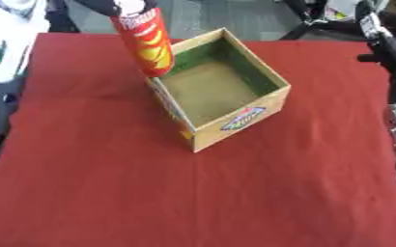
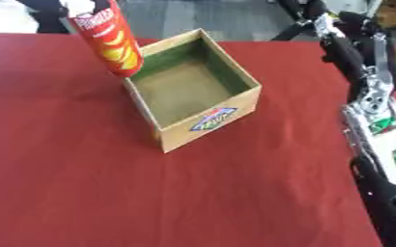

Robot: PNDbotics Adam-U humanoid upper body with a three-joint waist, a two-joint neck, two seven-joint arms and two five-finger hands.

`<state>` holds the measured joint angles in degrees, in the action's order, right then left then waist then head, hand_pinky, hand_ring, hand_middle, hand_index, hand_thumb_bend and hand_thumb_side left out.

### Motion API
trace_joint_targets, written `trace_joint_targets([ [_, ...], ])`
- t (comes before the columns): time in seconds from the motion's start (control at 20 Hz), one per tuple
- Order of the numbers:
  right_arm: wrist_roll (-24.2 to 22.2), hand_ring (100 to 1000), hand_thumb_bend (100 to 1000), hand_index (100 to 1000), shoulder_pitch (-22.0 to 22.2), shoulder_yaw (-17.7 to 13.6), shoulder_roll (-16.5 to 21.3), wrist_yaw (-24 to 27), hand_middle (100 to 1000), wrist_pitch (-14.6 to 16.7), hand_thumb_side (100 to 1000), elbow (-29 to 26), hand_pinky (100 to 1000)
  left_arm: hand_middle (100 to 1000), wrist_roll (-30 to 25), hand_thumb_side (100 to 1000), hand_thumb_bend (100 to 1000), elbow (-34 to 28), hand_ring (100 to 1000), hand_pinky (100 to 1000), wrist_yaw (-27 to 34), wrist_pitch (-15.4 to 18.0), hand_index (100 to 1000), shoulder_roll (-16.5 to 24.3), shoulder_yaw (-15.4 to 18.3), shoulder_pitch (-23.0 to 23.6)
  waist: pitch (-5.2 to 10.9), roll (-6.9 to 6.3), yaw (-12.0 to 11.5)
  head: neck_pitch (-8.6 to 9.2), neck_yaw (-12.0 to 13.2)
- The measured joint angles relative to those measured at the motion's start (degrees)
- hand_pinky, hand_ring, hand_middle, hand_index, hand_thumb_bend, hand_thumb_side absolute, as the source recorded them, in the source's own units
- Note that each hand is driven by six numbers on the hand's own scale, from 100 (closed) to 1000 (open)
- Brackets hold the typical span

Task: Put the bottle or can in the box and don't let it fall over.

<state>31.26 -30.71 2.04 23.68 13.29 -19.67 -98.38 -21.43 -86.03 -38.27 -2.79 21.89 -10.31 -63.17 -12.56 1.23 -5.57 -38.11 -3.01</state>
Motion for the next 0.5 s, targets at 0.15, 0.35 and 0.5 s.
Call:
trace_joint_targets([
  [0.15,0.2,767,456,772,-0.1,-0.1,-0.4,0.0,859,0.1,483,0.0,583,101,-0.1,100,370,-0.7,100,224,-0.4,0.1,109,-1.0,-0.3,0.0,0.00,-0.08,0.6,0.24,-0.1],
  [0.35,0.3,767,457,770,-0.1,-0.2,-0.9,0.0,858,0.3,482,0.0,583,102,0.0,100,368,-1.3,100,224,-1.6,0.3,109,-2.3,-0.6,-0.1,0.00,-0.40,1.4,0.82,-0.1],
  [0.5,0.4,767,457,770,-0.6,-0.2,-1.3,0.0,859,0.4,483,-0.1,583,102,0.0,100,379,-1.4,100,223,-2.3,0.4,108,-2.8,-0.7,-0.1,-0.12,-0.38,2.6,1.57,-0.1],
])
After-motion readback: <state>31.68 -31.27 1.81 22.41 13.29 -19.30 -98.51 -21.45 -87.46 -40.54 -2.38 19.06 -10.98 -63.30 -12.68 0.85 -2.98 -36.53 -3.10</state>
